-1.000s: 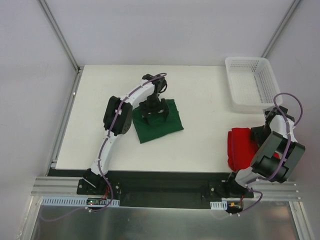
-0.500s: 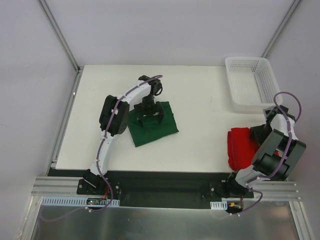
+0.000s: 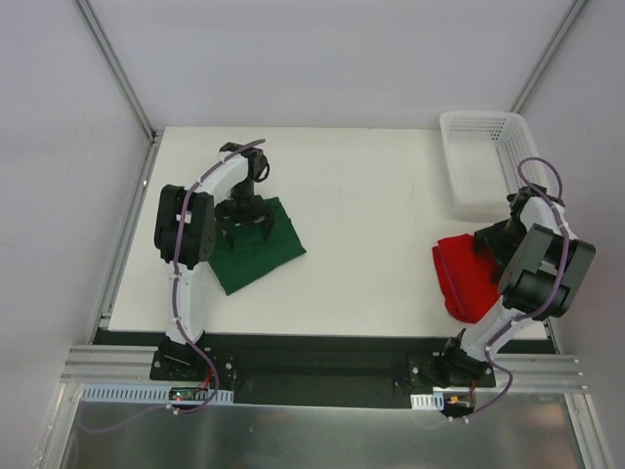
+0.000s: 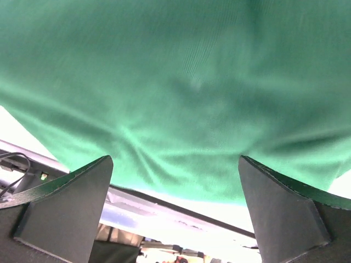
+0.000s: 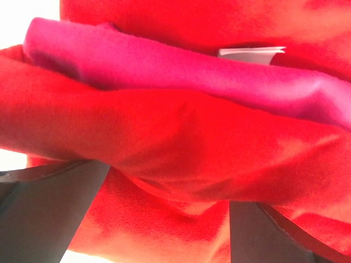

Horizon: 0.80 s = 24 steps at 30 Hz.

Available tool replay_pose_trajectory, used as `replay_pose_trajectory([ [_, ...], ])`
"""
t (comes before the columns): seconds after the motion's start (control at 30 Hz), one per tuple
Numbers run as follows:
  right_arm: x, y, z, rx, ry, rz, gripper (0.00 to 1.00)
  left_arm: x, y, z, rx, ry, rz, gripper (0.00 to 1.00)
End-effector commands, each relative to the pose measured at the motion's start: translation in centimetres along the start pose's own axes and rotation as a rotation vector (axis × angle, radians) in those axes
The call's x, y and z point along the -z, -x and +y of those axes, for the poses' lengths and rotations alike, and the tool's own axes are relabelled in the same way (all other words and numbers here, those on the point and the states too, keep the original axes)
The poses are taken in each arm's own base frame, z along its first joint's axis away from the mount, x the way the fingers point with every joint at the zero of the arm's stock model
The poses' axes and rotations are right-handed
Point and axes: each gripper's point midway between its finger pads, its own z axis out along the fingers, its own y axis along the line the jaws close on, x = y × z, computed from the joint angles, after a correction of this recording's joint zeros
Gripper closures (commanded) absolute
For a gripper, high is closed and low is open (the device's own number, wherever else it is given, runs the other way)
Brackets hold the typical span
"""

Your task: Fold and stack the t-shirts

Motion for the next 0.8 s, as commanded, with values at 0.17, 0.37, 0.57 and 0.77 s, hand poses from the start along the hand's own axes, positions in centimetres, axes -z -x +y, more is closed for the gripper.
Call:
replay_pose_trajectory([
  [0.17,-1.0,-7.1,7.3,0.325,0.002,0.163,0.04,2.8,-0.7,2.3,0.022,-0.026,-0.084,0.01],
  [0.37,0.1,-14.3,10.3,0.615,-0.016,0.179,0.04,2.6,-0.5,3.2,0.040,-0.038,-0.085,0.01],
  [0.57,0.2,-19.1,9.4,0.727,-0.063,0.186,0.04,2.6,-0.3,3.0,0.037,-0.050,-0.084,0.01],
  [0.77,1.2,-22.8,9.5,0.810,-0.063,0.213,0.04,1.1,0.5,2.3,0.030,-0.035,-0.071,0.01],
])
